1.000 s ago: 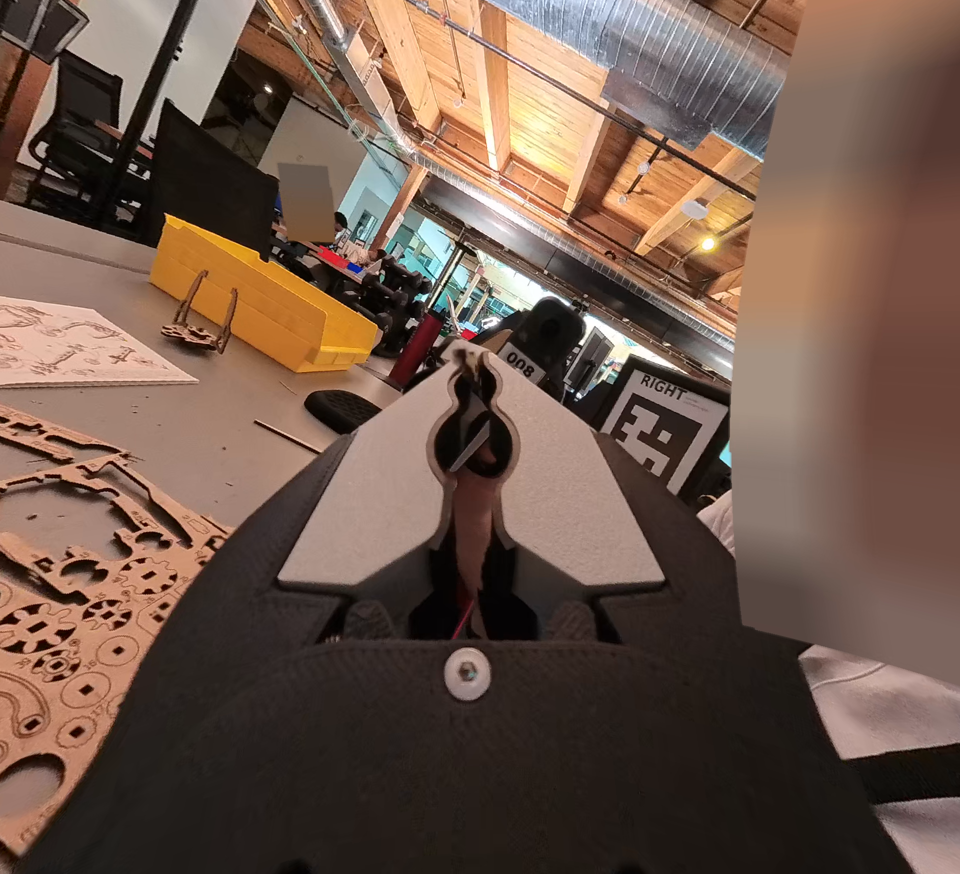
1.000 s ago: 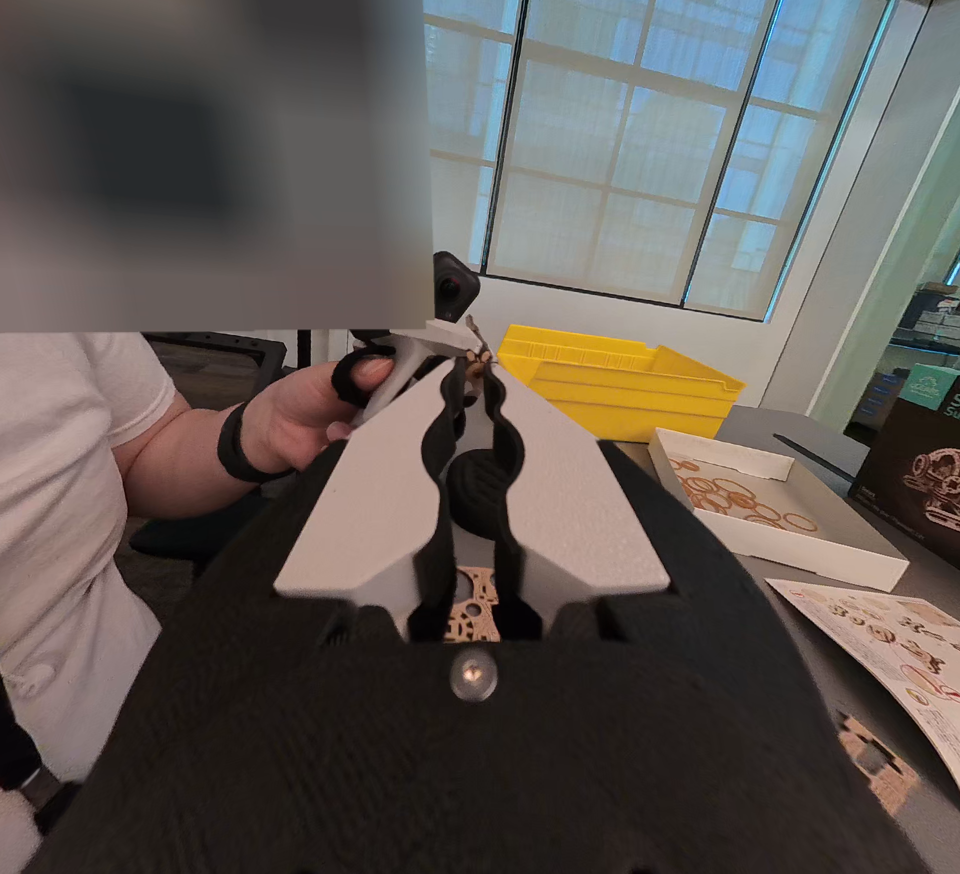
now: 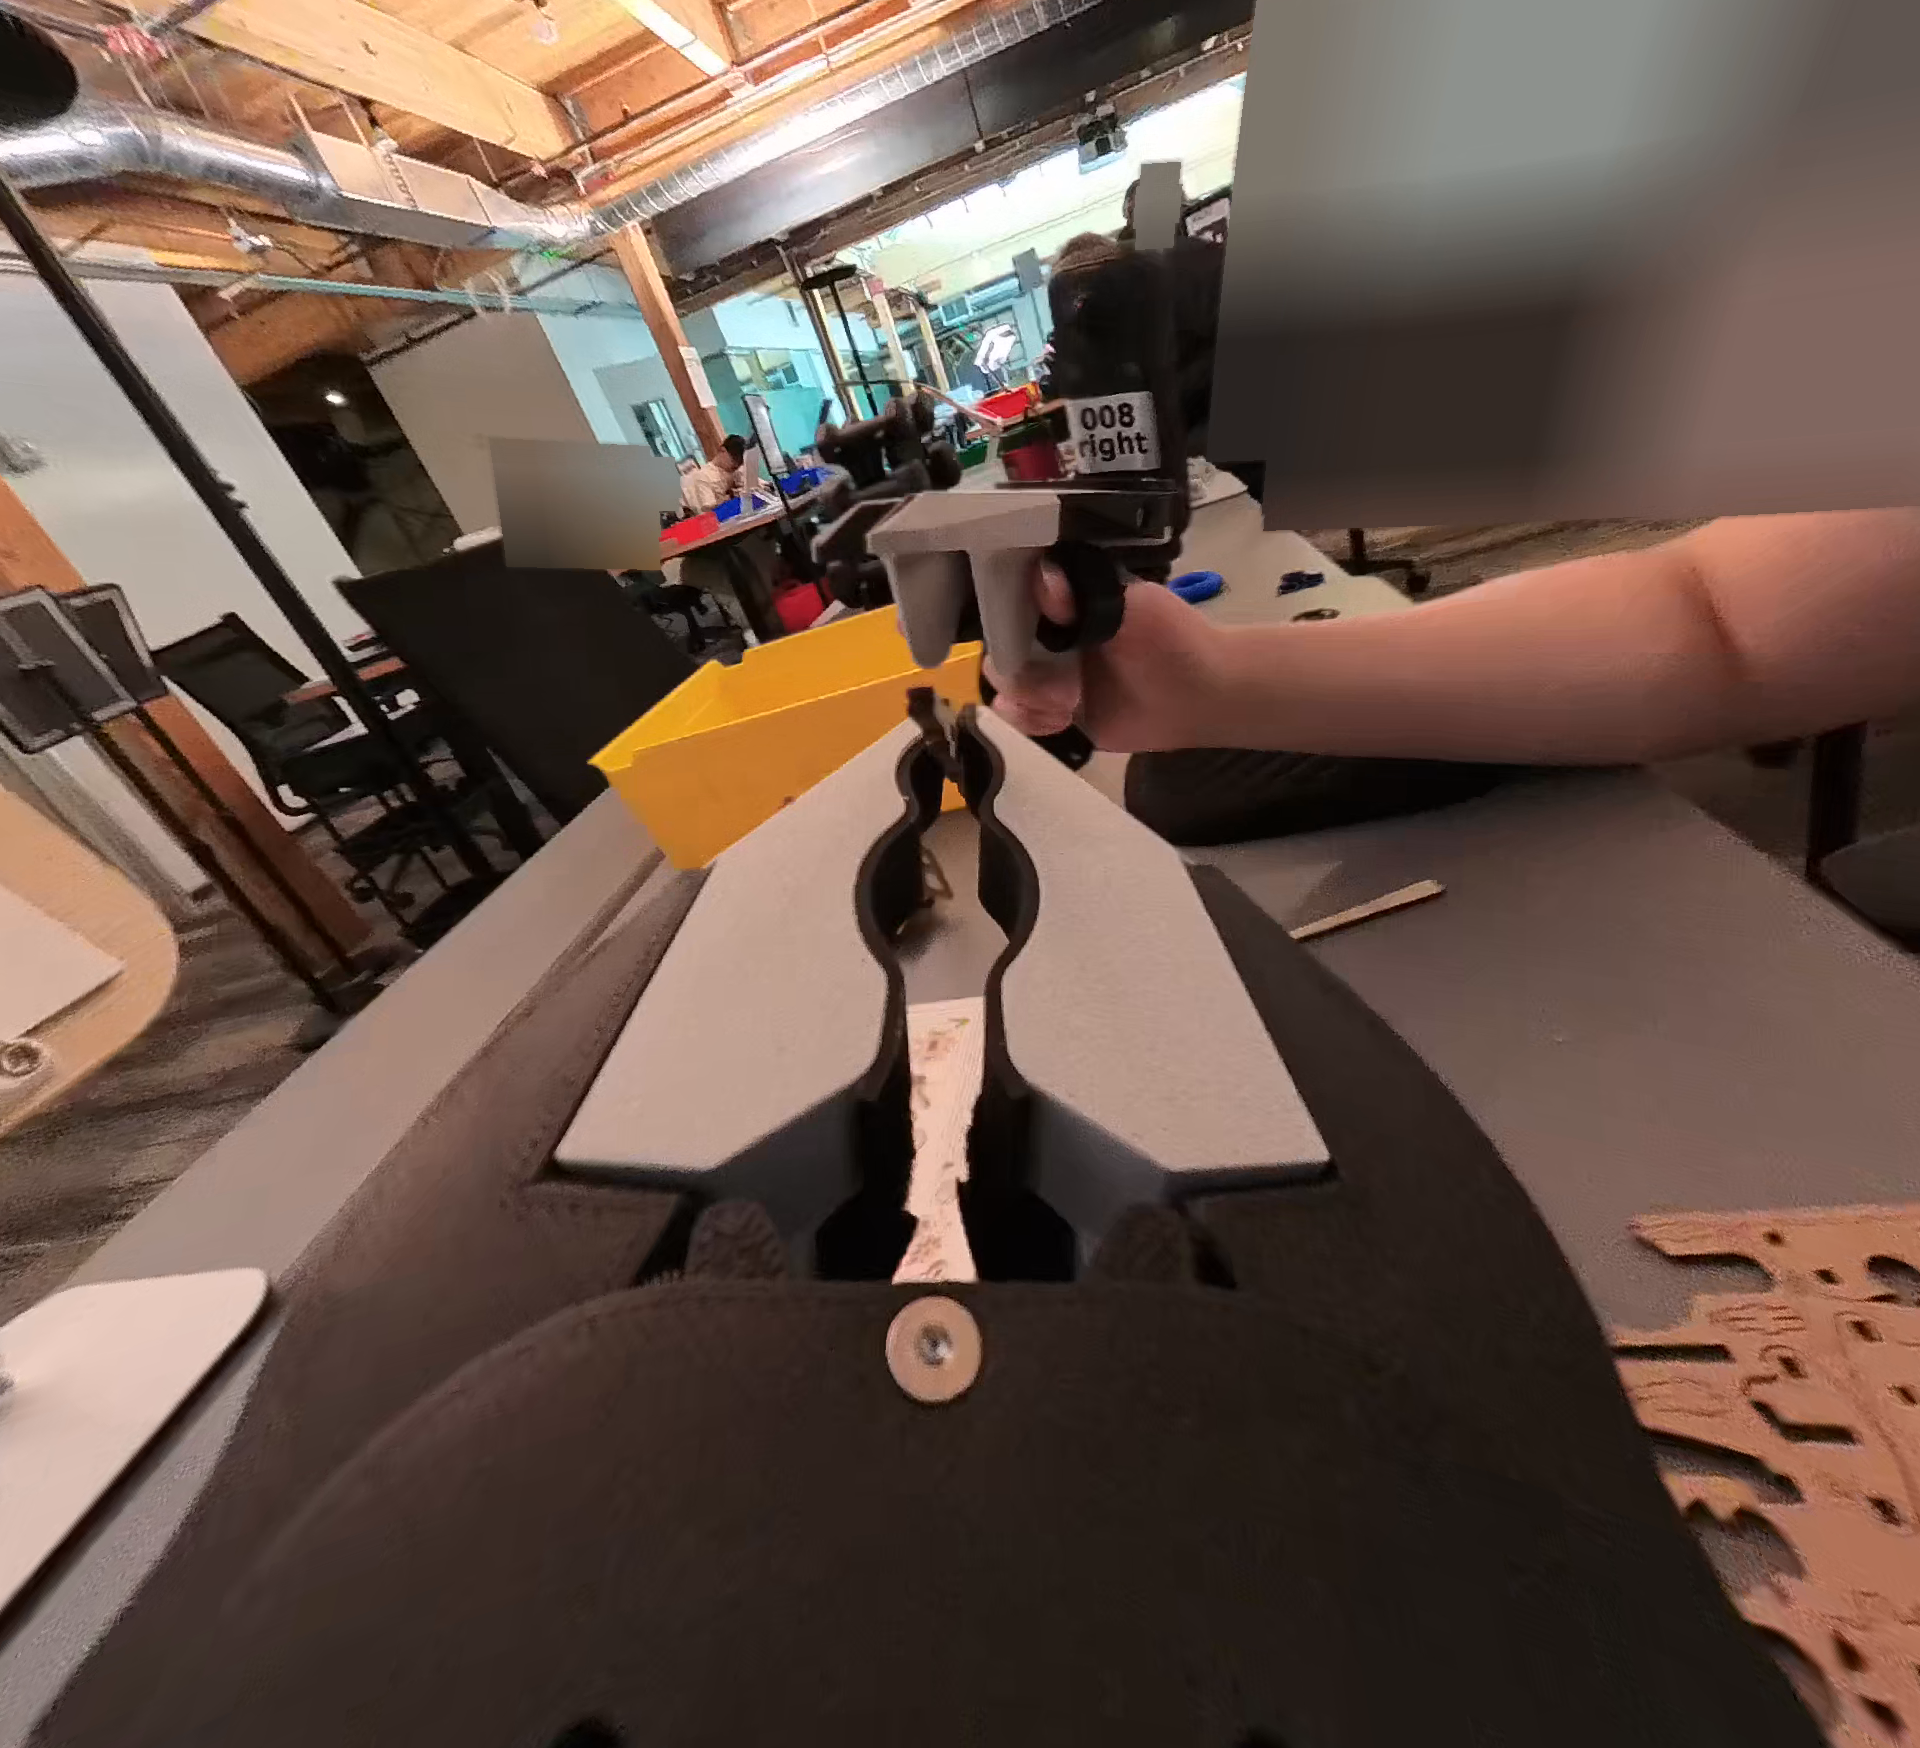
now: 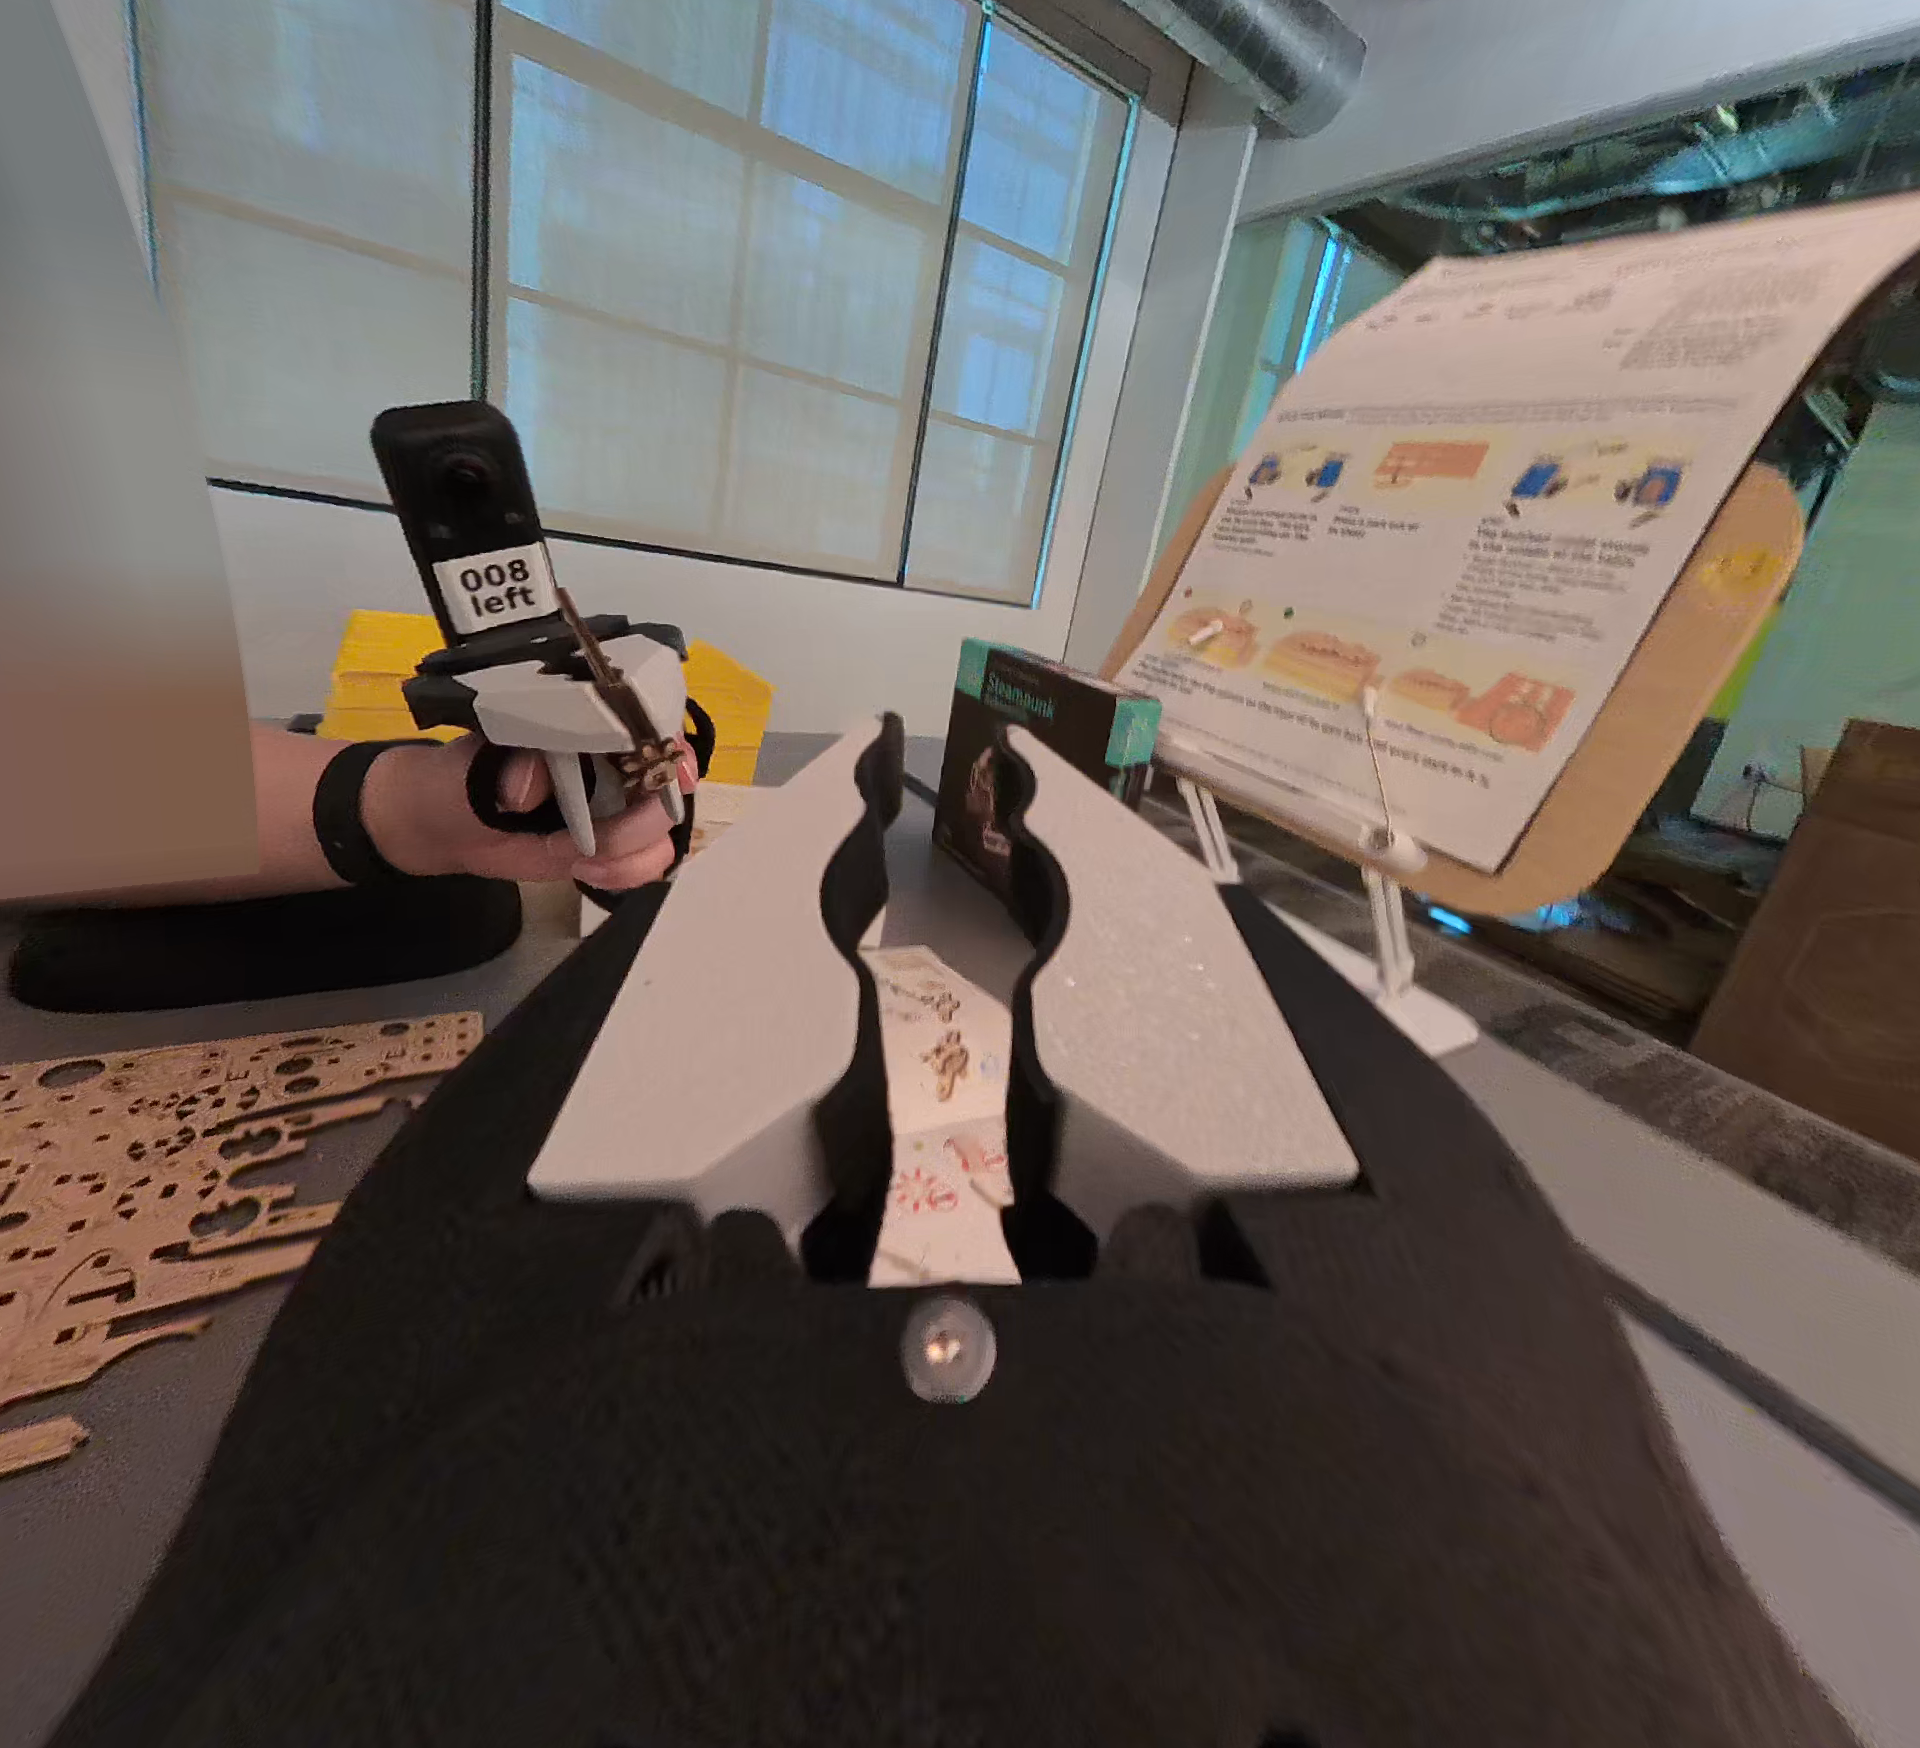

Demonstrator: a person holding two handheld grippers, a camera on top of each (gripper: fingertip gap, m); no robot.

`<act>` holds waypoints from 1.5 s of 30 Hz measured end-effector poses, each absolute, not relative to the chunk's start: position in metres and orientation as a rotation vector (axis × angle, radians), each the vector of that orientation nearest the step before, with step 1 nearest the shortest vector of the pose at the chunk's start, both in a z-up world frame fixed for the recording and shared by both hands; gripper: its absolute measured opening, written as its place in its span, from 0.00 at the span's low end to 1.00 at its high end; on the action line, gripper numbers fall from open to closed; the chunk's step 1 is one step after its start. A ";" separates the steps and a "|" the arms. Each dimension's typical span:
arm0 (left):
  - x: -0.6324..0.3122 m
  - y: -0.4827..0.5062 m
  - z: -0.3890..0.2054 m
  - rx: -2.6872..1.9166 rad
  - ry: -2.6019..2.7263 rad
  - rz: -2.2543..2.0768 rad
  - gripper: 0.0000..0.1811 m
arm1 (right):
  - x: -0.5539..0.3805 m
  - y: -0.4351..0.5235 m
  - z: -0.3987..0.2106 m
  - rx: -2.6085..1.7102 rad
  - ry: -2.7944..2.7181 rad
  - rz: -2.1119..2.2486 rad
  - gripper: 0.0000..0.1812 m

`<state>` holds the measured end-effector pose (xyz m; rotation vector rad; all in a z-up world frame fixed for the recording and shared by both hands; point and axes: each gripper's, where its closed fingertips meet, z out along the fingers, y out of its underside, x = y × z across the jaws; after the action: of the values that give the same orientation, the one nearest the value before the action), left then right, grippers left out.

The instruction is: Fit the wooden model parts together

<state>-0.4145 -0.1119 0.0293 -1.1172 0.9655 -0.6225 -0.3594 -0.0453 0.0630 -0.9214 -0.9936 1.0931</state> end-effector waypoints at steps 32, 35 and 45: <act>-0.377 -0.155 -0.029 -0.843 1.315 -0.280 0.00 | -0.396 -0.152 -0.020 -1.183 -1.621 1.861 0.10; -0.374 -0.161 -0.026 -0.817 1.310 -0.297 0.00 | -0.395 -0.154 -0.021 -1.173 -1.634 1.840 0.08; -0.365 -0.174 -0.030 -0.772 1.362 -0.295 0.00 | -0.386 -0.170 -0.027 -1.184 -1.764 1.892 0.06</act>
<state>-0.3652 -0.1739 -0.0301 -0.7719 1.3624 -0.2947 -0.3863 -0.1697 -0.0274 -1.1838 -1.7636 1.8920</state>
